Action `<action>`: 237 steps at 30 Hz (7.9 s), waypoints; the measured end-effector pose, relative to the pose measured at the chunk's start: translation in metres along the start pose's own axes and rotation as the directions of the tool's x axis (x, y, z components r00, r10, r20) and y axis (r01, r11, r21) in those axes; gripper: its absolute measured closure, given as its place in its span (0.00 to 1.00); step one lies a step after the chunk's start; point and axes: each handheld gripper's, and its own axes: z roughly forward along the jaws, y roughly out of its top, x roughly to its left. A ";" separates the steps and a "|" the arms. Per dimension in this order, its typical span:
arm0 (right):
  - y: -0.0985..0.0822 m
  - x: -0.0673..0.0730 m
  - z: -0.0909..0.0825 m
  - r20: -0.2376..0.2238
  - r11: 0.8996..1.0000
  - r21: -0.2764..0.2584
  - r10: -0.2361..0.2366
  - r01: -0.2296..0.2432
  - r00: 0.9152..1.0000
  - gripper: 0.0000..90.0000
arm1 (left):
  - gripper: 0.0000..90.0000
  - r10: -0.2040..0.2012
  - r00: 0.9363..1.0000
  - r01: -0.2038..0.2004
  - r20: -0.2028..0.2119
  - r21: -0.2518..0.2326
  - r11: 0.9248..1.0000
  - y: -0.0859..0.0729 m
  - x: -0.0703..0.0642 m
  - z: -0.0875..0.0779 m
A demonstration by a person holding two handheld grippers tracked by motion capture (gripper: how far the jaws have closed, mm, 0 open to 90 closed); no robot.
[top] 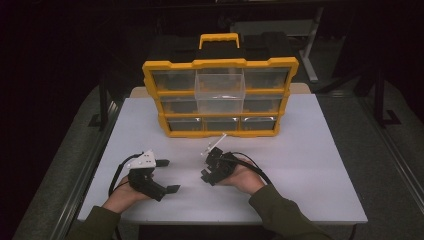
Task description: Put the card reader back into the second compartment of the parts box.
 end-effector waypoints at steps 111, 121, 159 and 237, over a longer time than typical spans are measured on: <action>-0.027 -0.041 -0.085 -0.012 0.998 -0.019 -0.059 0.059 0.998 0.81 | 0.00 -0.008 1.000 0.008 0.016 -0.011 1.000 -0.001 -0.001 -0.002; -0.024 -0.050 -0.113 -0.011 0.998 -0.048 -0.052 0.051 0.999 0.81 | 0.00 -0.010 1.000 0.010 0.016 -0.013 1.000 -0.001 -0.001 -0.003; 0.004 -0.070 -0.217 0.056 0.991 -0.137 -0.003 0.010 0.998 0.81 | 0.00 -0.017 1.000 0.017 0.015 -0.016 1.000 -0.001 0.000 -0.004; 0.093 -0.073 -0.282 0.058 0.974 -0.220 -0.034 0.046 0.998 0.49 | 0.00 -0.067 0.997 0.067 0.030 -0.006 0.998 0.000 0.001 -0.003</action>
